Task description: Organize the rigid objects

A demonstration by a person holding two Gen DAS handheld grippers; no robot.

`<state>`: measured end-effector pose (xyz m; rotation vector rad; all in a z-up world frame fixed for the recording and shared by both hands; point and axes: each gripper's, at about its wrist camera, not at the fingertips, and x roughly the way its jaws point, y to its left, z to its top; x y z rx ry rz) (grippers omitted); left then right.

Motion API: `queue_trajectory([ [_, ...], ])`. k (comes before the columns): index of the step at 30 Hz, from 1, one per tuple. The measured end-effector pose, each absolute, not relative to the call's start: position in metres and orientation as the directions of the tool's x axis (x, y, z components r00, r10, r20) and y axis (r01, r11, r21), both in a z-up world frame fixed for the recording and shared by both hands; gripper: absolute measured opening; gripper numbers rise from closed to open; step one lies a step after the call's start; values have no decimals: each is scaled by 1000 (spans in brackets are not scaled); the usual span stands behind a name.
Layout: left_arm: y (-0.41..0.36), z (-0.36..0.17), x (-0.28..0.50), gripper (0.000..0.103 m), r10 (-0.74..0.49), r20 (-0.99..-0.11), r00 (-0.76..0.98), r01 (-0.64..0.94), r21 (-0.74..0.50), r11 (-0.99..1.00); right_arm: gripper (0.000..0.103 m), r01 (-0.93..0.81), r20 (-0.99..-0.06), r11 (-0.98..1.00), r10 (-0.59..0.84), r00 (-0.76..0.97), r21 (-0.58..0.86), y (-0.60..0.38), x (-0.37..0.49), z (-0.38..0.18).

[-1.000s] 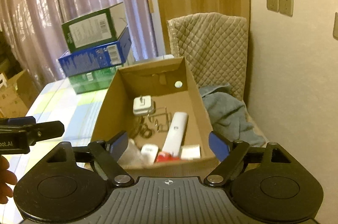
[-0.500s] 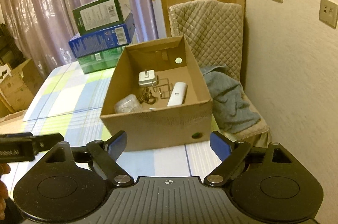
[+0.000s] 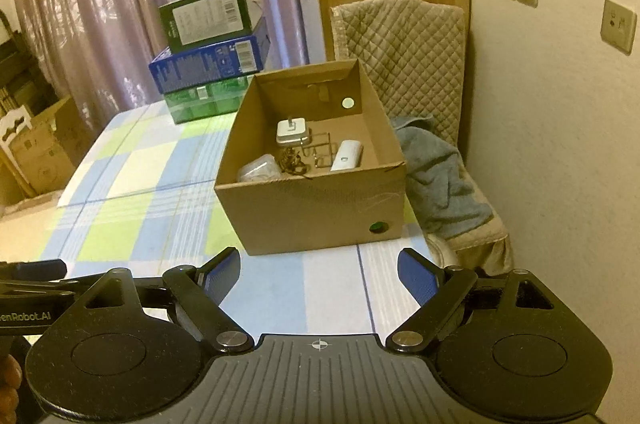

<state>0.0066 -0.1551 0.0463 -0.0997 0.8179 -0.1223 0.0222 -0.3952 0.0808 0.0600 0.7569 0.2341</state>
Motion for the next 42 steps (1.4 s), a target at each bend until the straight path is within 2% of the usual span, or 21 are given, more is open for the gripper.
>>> queue_trajectory([
  [10, -161, 49, -7, 102, -123, -698, 705, 62, -113, 992, 83, -222, -676, 972, 217, 704, 82, -384, 6, 77],
  [42, -160, 43, -6, 102, -110, -698, 708, 47, -109, 993, 83, -219, -684, 971, 223, 695, 95, -385, 6, 73],
])
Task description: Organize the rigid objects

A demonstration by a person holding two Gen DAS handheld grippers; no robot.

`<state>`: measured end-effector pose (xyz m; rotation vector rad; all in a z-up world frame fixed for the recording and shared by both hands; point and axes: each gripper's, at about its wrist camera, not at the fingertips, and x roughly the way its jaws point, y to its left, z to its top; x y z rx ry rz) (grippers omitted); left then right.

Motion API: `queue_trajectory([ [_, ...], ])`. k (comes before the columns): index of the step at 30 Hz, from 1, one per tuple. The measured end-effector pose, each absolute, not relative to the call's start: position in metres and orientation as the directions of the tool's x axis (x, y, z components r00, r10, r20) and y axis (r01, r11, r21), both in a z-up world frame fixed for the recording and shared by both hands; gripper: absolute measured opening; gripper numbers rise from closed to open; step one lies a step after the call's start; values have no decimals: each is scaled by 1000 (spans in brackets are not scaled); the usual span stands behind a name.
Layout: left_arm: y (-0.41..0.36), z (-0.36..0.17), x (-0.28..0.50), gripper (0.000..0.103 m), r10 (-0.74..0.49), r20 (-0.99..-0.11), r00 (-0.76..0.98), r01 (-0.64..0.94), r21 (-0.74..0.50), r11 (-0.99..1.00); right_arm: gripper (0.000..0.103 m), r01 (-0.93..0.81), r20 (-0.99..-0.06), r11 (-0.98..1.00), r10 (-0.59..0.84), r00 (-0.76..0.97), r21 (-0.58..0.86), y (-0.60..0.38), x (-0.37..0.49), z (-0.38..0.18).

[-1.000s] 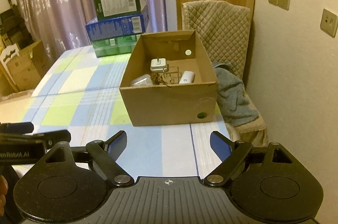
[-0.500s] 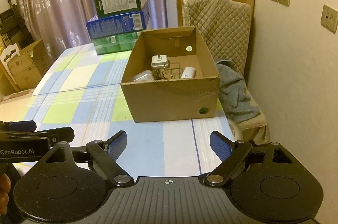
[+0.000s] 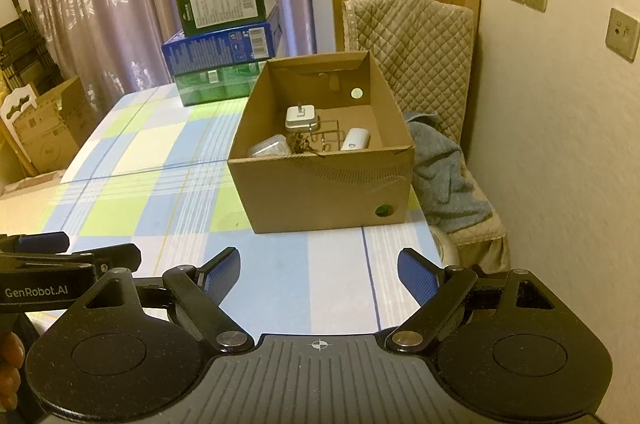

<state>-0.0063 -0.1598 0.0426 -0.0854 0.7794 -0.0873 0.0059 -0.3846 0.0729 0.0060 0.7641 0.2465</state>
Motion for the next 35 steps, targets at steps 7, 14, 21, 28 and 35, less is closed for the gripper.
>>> queue_trajectory([
  [7, -158, 42, -6, 102, -114, -698, 707, 48, -113, 992, 83, -218, -683, 971, 223, 695, 95, -384, 6, 73],
  [14, -159, 43, -6, 102, -113, -695, 710, 48, -112, 993, 83, -216, -684, 971, 225, 694, 100, -385, 5, 75],
  [21, -159, 43, -6, 102, -113, -695, 710, 49, -111, 993, 83, -211, -686, 972, 222, 693, 101, -386, 4, 74],
  [28, -160, 43, -5, 102, -111, -694, 711, 47, -111, 993, 83, -211, -685, 972, 222, 694, 101, -387, 4, 74],
  [35, -159, 45, -9, 102, -120, -677, 726, 50, -123, 991, 83, -209, -686, 973, 220, 693, 100, -387, 3, 74],
])
